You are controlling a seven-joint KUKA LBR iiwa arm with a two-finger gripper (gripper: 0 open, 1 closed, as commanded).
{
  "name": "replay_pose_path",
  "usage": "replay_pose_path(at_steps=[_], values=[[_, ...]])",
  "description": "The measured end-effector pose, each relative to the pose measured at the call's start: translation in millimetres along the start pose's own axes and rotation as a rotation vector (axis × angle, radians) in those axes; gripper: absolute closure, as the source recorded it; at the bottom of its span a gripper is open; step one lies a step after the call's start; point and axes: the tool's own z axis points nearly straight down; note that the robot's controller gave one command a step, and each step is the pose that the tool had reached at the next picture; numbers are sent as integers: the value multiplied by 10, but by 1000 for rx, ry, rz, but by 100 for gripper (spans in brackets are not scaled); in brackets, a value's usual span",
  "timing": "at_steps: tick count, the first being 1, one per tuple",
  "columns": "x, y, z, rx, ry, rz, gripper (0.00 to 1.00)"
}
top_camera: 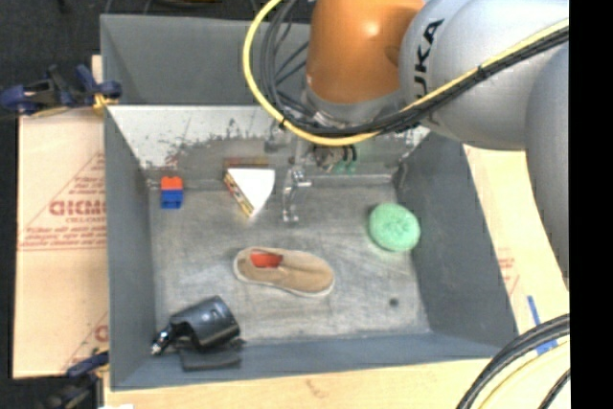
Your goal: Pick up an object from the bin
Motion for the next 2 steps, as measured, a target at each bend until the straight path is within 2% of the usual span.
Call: replay_pose_path(at_steps=[1, 2], values=[[403, 25, 484, -2, 17, -154, 0], [694, 65, 996, -4, 14, -427, 0]])
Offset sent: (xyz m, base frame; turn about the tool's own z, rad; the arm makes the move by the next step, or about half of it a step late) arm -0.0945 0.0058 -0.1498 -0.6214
